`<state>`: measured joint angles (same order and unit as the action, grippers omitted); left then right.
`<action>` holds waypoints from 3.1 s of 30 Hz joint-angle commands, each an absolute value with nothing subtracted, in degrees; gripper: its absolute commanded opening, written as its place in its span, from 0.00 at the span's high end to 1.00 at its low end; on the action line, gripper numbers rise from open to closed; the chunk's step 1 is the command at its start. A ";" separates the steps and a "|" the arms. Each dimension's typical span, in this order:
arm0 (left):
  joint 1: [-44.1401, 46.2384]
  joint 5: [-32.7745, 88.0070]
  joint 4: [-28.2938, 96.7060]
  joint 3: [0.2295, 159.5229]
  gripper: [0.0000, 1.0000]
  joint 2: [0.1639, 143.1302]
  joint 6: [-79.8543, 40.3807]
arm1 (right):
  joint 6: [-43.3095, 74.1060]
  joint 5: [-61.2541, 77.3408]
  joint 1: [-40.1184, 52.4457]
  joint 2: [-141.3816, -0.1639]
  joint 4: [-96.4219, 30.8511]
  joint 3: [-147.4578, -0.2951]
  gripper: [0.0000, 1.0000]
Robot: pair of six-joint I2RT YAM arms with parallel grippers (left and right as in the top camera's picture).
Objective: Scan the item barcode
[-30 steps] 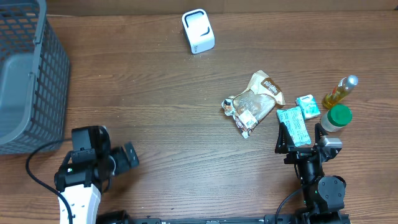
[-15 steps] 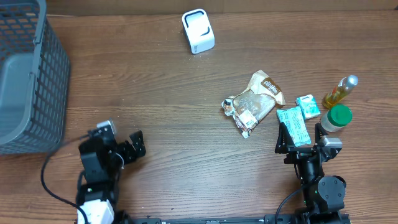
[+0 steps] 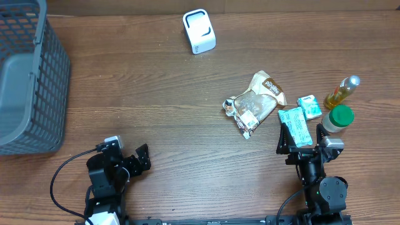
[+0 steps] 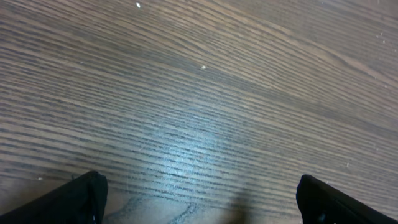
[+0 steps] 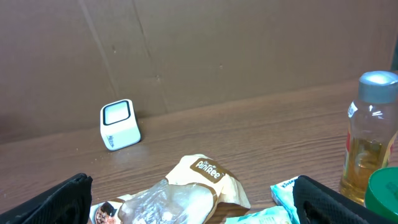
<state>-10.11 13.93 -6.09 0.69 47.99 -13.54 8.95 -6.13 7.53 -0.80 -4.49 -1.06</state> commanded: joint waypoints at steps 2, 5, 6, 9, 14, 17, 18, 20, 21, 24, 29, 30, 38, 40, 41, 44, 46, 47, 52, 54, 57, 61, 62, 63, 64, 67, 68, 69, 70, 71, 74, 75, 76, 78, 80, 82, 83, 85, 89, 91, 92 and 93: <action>-9.69 13.04 -4.51 0.27 0.00 46.68 -10.15 | 8.69 -5.87 7.38 -0.16 -4.21 -0.45 0.00; -9.69 12.93 -3.40 0.27 0.00 45.23 -7.07 | 8.69 -5.87 7.38 -0.16 -4.21 -0.45 0.00; -9.69 12.91 -2.26 0.27 0.01 44.45 -6.46 | 8.69 -5.87 7.38 -0.16 -4.23 -0.45 0.00; -9.69 12.91 1.37 0.27 0.00 41.60 -6.37 | 8.69 -5.87 7.38 -0.16 -4.21 -0.45 0.00; -9.67 12.88 3.22 0.27 0.01 37.17 -5.91 | 8.69 -5.87 7.38 -0.16 -4.21 -0.45 0.00; -9.65 12.88 3.40 0.27 0.00 35.44 -5.45 | 8.69 -5.87 7.38 -0.16 -4.23 -0.45 0.00; -9.65 12.97 3.40 0.27 0.00 34.89 -5.30 | 8.69 -5.87 7.38 -0.16 -4.21 -0.45 0.00; -8.62 12.29 3.44 0.27 0.01 32.91 -4.10 | 8.69 -5.87 7.38 -0.16 -4.21 -0.45 0.00; -8.05 11.97 3.46 0.27 0.01 32.21 -3.49 | 8.69 -5.87 7.38 -0.16 -4.23 -0.45 0.00; -5.80 11.42 3.55 0.27 0.01 28.86 0.47 | 8.69 -5.87 7.38 -0.16 -4.23 -0.45 0.00; -4.43 11.22 3.55 0.27 0.01 23.29 4.21 | 8.69 -5.87 7.38 -0.16 -4.23 -0.45 0.00; -4.43 10.92 3.60 0.27 0.00 22.17 4.29 | 8.69 -5.87 7.38 -0.19 -4.23 -0.45 0.00; -4.43 10.13 3.73 0.27 0.01 17.30 4.29 | 8.69 -5.87 7.38 -0.16 -4.23 -0.45 0.00; -4.40 10.13 3.73 0.27 0.00 16.64 4.29 | 8.69 -5.87 7.38 -0.16 -4.21 -0.45 0.00; -4.38 10.15 3.73 0.27 0.01 16.34 4.29 | 8.69 -5.87 7.38 -0.16 -4.21 -0.45 0.00; -3.44 9.98 3.75 0.27 0.01 14.52 4.34 | 8.69 -5.87 7.38 -0.19 -4.21 -0.45 0.00; -2.61 9.47 3.79 0.27 0.01 12.51 4.36 | 8.69 -5.87 7.38 -0.16 -4.23 -0.45 0.00; -2.22 9.19 3.84 0.27 0.00 11.16 4.36 | 8.69 -5.87 7.38 -0.16 -4.23 -0.45 0.00; -1.72 8.99 3.88 0.27 0.01 5.32 4.34 | 8.69 -5.87 7.38 -0.16 -4.21 -0.45 0.00; -1.72 8.78 3.88 0.27 0.00 3.75 4.34 | 8.69 -5.87 7.38 -0.16 -4.21 -0.45 0.00; -1.67 8.58 3.90 0.27 0.00 1.39 4.34 | 8.69 -5.87 7.38 -0.16 -4.21 -0.45 0.00; -1.10 6.63 4.12 0.25 0.00 0.19 4.69 | 8.69 -5.87 7.38 -0.16 -4.21 -0.45 0.00; -1.04 6.04 4.19 0.25 0.00 0.19 4.80 | 8.69 -5.87 7.38 -0.16 -4.21 -0.45 0.00; -1.04 5.21 4.25 0.25 0.00 0.19 4.80 | 8.69 -5.87 7.38 -0.16 -4.21 -0.45 0.00; -1.04 4.10 4.29 0.25 0.00 0.19 4.80 | 8.69 -5.87 7.38 -0.16 -4.21 -0.45 0.00; -1.04 0.40 4.47 0.25 0.00 0.19 4.80 | 8.69 -5.87 7.38 -0.16 -4.21 -0.45 0.00; -1.04 -0.27 4.47 0.25 0.00 0.19 4.75 | 8.69 -5.87 7.38 -0.16 -4.21 -0.45 0.00; -1.04 -0.27 4.47 0.25 0.01 0.19 4.75 | 8.69 -5.87 7.38 -0.16 -4.21 -0.45 0.00; -1.04 -0.27 4.47 0.25 0.00 0.19 4.73 | 8.69 -5.87 7.38 -0.16 -4.21 -0.45 0.00; -1.04 -0.27 4.47 0.25 0.00 0.19 4.73 | 8.69 -5.87 7.38 -0.16 -4.21 -0.45 0.00; -1.04 -0.97 4.47 0.25 0.00 0.19 4.73 | 8.69 -5.87 7.38 -0.16 -4.23 -0.45 0.00; -1.04 -1.72 4.45 0.25 0.00 0.19 4.73 | 8.69 -5.87 7.38 -0.16 -4.23 -0.45 0.00; -1.04 -1.93 4.43 0.25 0.00 0.19 4.73 | 8.69 -5.87 7.38 -0.16 -4.23 -0.45 0.00; -1.04 -1.80 4.43 0.25 0.00 0.19 4.75 | 8.69 -5.87 7.38 -0.16 -4.23 -0.45 0.00; -1.04 -0.40 4.43 0.25 0.00 0.19 4.73 | 8.69 -5.87 7.38 -0.16 -4.23 -0.45 0.00; -1.04 -0.03 4.43 0.27 0.00 0.19 4.73 | 8.69 -5.87 7.38 -0.16 -4.23 -0.45 0.00; -1.06 -0.01 4.43 0.27 0.01 0.19 4.73 | 8.69 -5.87 7.38 -0.16 -4.21 -0.45 0.00; -1.08 -0.01 4.45 0.27 0.00 0.21 4.73 | 8.69 -5.87 7.38 -0.16 -4.21 -0.45 0.00; -1.08 -0.01 4.45 0.27 0.01 0.23 4.73 | 8.69 -5.87 7.38 -0.16 -4.21 -0.45 0.00; -1.08 -0.01 4.45 0.27 0.00 0.25 4.73 | 8.69 -5.87 7.38 -0.16 -4.21 -0.45 0.00; -1.08 -0.01 4.45 0.27 0.00 0.25 4.73 | 8.69 -5.87 7.38 -0.16 -4.23 -0.45 0.00; -1.08 0.01 4.45 0.27 0.00 0.25 4.73 | 8.69 -5.87 7.38 -0.16 -4.21 -0.45 0.00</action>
